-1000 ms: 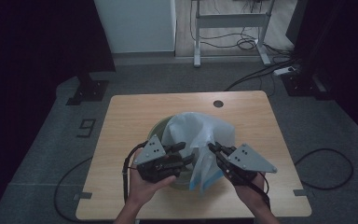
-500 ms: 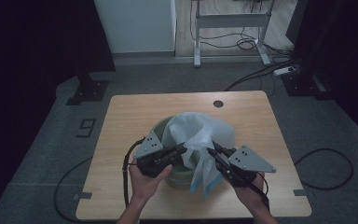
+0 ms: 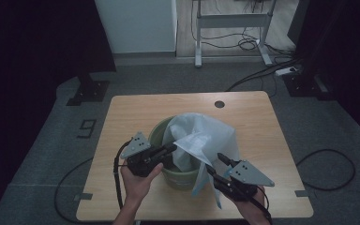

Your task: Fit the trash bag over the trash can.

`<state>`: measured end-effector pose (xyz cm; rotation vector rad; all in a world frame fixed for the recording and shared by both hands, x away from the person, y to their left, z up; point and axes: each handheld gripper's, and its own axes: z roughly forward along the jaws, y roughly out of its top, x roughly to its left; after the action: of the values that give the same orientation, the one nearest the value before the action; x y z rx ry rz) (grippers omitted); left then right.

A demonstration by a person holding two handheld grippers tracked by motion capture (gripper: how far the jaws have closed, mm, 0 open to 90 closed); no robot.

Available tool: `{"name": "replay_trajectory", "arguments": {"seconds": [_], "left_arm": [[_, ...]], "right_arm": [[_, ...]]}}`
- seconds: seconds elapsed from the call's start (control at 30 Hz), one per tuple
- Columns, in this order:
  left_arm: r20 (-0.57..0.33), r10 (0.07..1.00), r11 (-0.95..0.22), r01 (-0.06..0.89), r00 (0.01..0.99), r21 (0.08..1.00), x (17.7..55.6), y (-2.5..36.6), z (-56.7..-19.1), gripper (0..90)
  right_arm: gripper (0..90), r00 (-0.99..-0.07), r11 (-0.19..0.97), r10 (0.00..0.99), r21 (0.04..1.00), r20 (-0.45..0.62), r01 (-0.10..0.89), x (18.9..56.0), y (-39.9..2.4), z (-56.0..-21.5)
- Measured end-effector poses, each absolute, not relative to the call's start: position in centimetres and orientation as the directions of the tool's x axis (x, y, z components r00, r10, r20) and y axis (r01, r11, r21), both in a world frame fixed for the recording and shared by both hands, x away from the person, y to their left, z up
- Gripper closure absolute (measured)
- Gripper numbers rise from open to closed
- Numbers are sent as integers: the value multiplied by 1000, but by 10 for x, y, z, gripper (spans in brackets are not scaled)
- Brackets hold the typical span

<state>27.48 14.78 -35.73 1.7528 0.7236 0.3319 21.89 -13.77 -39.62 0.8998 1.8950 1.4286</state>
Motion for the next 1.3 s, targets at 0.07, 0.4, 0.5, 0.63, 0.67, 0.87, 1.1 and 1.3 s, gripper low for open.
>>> {"name": "replay_trajectory", "arguments": {"seconds": [0.07,0.4,0.5,0.63,0.67,0.87,1.1,1.3], "left_arm": [[-145,624,-152,301,768,942,275,149,-357,900],[-161,630,-127,306,759,944,274,161,-358,900],[-154,624,-140,303,766,943,271,160,-359,900],[-157,619,-139,304,769,943,267,163,-362,900],[-160,615,-138,306,772,942,266,165,-363,900],[-170,594,-150,316,786,937,261,171,-368,900],[-78,621,-176,236,780,956,249,171,-358,515],[-21,616,-205,186,787,961,249,165,-340,370]], "right_arm": [[549,-604,197,795,967,-61,161,214,-140,-395],[823,-622,247,780,949,-74,196,200,-156,-399],[869,-606,227,793,955,-67,192,201,-164,-397],[799,-563,222,820,964,-102,148,204,-171,-384],[814,-556,215,825,966,-101,142,207,-173,-380],[880,-557,208,820,975,-129,80,221,-168,-354],[888,-610,236,774,971,-172,26,232,-147,-336],[889,-655,272,728,962,-201,6,236,-135,-330]]}}
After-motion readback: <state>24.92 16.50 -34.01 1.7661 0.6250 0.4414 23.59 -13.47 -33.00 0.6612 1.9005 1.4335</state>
